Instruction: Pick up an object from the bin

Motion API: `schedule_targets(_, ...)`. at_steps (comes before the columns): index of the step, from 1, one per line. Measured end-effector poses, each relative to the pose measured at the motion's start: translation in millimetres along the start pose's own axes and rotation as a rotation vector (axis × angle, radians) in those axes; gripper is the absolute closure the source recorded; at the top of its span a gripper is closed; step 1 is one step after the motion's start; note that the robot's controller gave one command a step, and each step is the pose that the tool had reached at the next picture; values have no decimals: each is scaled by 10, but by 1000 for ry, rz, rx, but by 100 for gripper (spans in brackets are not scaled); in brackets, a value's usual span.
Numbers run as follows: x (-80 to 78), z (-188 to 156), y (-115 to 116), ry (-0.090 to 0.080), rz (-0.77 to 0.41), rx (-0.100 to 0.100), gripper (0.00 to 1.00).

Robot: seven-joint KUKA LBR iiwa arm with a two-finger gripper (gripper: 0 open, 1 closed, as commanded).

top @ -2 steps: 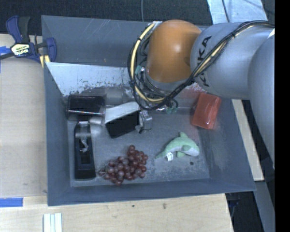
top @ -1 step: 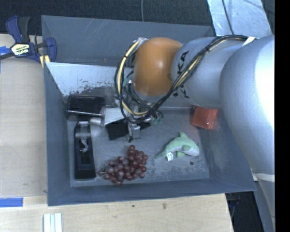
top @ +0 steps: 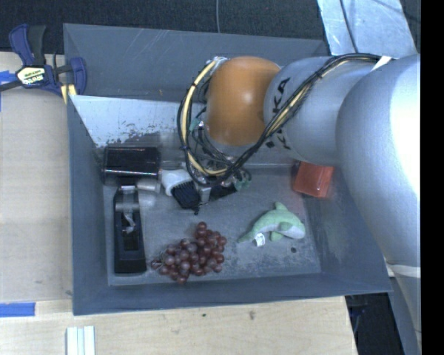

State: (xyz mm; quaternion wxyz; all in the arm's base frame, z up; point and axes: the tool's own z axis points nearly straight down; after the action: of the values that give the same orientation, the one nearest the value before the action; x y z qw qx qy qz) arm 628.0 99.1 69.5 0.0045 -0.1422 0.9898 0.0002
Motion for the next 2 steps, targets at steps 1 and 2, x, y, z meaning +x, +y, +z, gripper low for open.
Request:
schedule_targets(1,0,0,0,0,0,0,100)
schedule_targets(2,7,-22,1,1,0,0,100)
